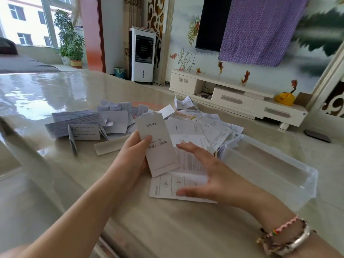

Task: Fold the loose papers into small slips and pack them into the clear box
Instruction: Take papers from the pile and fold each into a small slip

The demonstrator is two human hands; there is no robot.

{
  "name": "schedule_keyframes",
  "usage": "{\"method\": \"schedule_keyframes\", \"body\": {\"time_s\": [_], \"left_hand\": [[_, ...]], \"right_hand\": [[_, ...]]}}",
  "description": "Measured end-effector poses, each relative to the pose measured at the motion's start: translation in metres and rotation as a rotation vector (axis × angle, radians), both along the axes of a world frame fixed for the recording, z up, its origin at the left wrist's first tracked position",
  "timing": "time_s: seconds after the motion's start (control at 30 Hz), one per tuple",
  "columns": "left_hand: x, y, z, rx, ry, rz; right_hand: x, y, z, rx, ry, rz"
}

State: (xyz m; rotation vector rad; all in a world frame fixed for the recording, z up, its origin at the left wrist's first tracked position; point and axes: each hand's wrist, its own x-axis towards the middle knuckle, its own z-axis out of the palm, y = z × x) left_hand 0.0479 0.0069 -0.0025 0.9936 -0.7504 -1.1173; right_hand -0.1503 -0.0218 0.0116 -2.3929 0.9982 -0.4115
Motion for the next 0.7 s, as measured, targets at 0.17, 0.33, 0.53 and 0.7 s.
{"method": "schedule_keyframes", "body": {"time_s": [0.17, 0.33, 0.53, 0.7], "left_hand": [[0.008, -0.001, -0.006, 0.006, -0.109, 0.093], [0.01, -0.003, -0.007, -0.011, -0.126, 0.148], [0.014, 0.0, -0.004, 0.003, -0.163, 0.173], [0.015, 0.003, 0.002, 0.039, -0.012, 0.203]], "right_hand": [[-0.003, -0.001, -0.004, 0.037, 0.313, 0.054], [-0.003, -0.002, -0.005, -0.027, 0.338, 0.055], [-0.008, -0.01, 0.0, 0.072, 0.02, 0.025], [-0.011, -0.011, 0.007, 0.066, -0.287, -0.126]]}}
